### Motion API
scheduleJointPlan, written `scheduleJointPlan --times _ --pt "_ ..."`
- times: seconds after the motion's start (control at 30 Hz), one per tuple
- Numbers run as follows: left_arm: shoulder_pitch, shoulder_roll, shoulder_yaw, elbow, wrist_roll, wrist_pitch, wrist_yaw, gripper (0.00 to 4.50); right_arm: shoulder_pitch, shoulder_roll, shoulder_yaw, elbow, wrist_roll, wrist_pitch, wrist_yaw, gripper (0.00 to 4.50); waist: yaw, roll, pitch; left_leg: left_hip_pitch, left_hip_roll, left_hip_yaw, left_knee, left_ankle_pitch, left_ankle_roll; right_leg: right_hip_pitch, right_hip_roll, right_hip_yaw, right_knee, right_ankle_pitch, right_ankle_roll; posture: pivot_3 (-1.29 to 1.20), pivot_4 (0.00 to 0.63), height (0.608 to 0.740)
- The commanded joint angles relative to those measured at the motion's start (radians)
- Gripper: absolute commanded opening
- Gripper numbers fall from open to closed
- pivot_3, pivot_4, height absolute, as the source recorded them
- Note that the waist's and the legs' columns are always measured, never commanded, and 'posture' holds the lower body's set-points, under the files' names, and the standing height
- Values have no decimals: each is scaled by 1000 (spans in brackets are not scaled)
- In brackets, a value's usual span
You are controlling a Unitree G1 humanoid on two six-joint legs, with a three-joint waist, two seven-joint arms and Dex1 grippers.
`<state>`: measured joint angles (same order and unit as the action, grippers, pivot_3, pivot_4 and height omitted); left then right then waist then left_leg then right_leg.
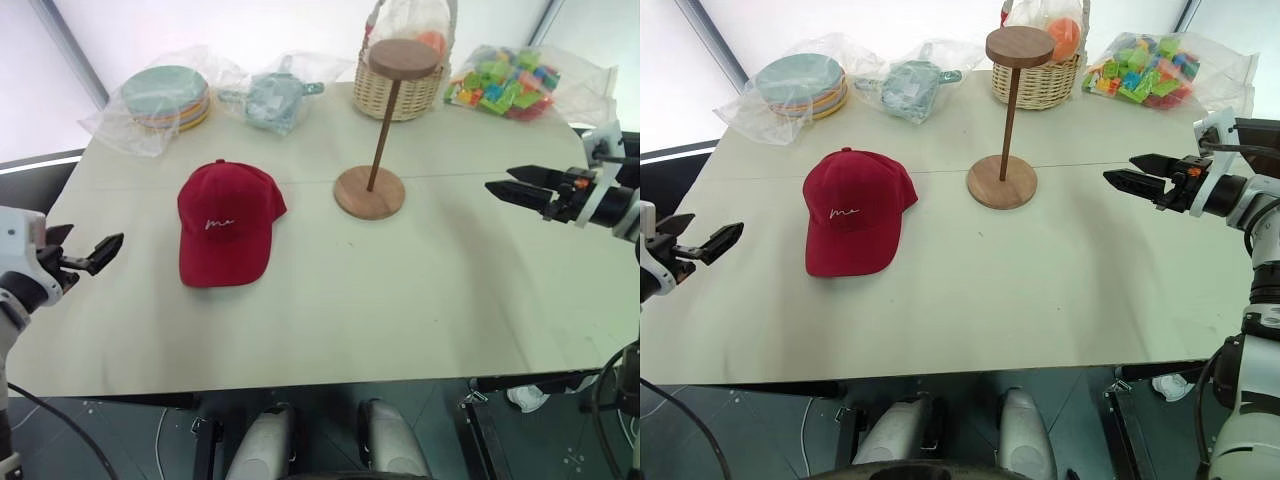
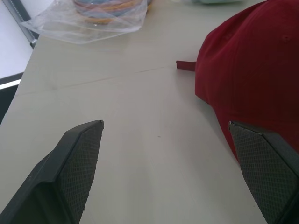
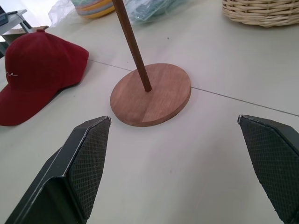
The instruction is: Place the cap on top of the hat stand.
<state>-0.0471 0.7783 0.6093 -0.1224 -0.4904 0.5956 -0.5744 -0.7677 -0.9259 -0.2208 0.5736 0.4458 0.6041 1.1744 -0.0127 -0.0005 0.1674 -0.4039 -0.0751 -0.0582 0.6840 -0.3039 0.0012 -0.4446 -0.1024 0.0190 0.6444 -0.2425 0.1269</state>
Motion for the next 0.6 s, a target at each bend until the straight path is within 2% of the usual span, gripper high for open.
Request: scheduleJointPlan --times 0.03,0.6 --pt "-17 -2 24 -13 -8 -28 7 4463 -35 -9 -20 -8 6 -14 3 4500 1 0 0 0 0 0 0 0 0 0 0 0 0 0 0 0 150 740" --pt "-37 43 42 25 2 -42 -3 4463 -42 -5 -23 8 -1 -31 -3 4500 1 0 0 0 0 0 0 0 0 0 0 0 0 0 0 0 150 740"
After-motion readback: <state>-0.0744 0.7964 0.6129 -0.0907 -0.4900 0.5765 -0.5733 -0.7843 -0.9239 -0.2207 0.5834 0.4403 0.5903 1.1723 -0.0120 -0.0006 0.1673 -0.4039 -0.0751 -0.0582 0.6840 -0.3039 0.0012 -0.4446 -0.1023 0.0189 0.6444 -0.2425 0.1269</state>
